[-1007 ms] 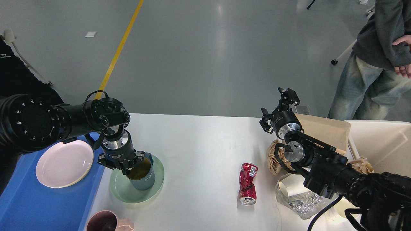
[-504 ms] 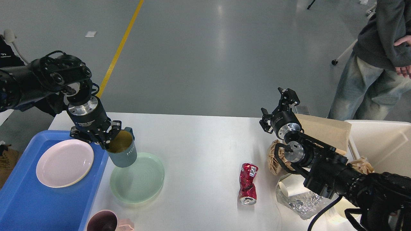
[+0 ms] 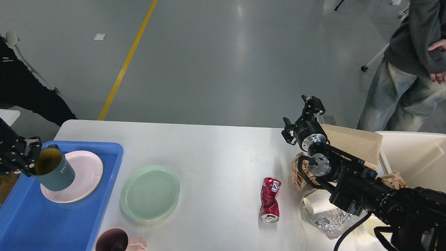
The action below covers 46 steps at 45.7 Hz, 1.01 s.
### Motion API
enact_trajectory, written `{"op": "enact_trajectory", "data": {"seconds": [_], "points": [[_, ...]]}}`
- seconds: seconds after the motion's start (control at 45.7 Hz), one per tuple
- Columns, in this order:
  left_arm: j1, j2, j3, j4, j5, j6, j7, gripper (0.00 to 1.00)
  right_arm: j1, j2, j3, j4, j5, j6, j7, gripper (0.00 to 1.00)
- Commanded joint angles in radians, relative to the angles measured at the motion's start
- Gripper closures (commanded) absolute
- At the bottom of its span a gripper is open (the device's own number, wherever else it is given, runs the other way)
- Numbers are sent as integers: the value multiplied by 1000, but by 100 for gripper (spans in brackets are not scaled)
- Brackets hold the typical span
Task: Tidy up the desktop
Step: 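Carry the blue mug to the blue tray and release it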
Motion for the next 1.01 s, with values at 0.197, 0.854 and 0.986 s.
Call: {"op": "enact_trajectory", "data": {"seconds": [0.197,0.854,0.986], "points": [[67,113,-10,6,0,0,1,100,0,0,0,0,0,0,0,0],[330,119,-191,118,1,0,7,98,0,0,0,0,0,0,0,0],[349,127,-191,118,1,0,6,98,0,0,0,0,0,0,0,0]]}}
